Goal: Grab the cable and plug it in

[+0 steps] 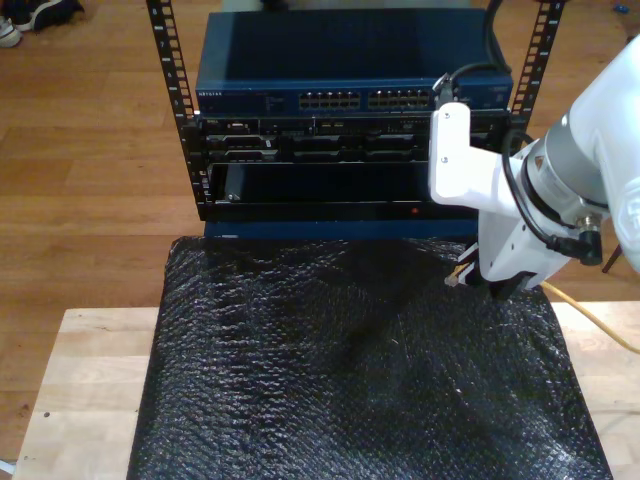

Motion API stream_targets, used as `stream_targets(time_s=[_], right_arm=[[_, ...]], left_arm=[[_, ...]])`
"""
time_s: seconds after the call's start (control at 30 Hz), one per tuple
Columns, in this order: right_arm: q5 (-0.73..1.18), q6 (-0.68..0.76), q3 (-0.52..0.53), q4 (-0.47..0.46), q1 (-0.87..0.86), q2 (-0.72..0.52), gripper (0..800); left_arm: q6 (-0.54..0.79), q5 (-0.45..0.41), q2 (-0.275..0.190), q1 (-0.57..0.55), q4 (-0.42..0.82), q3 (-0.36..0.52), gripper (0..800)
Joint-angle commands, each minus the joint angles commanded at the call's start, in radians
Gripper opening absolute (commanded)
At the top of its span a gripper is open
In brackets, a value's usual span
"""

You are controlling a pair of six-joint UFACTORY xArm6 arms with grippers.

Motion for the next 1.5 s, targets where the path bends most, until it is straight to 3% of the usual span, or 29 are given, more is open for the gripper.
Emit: stream_targets(time_s=[0.1,0.63,0.7,0.9,1.2,1.3,1.5], right_arm=[[0.000,0.000,0.008,0.002,-0.009,-0.002,0],[-0.005,0.000,0.041,0.002,-0.026,-0.005,0],[-0.005,0.000,0.041,0.002,-0.026,-0.005,0],[-0.008,0.000,0.055,0.003,-0.026,-0.006,0],[-0.026,0.005,0.123,0.006,-0.025,-0.006,0],[-0.043,0.005,0.137,0.008,-0.021,-0.002,0],[-0.051,0.003,0.160,0.006,-0.023,0.002,0]], left_arm=[[0.011,-0.009,-0.021,0.023,0.021,0.051,800],[0.057,-0.025,-0.043,0.129,-0.052,0.064,800],[0.069,-0.031,-0.043,0.161,-0.054,0.097,800],[0.080,-0.135,-0.078,0.189,-0.057,0.175,800],[0.181,-0.153,-0.078,0.221,-0.091,0.187,800],[0.229,-0.213,-0.066,0.241,-0.091,0.230,800],[0.259,-0.423,-0.071,0.305,-0.095,0.322,800]])
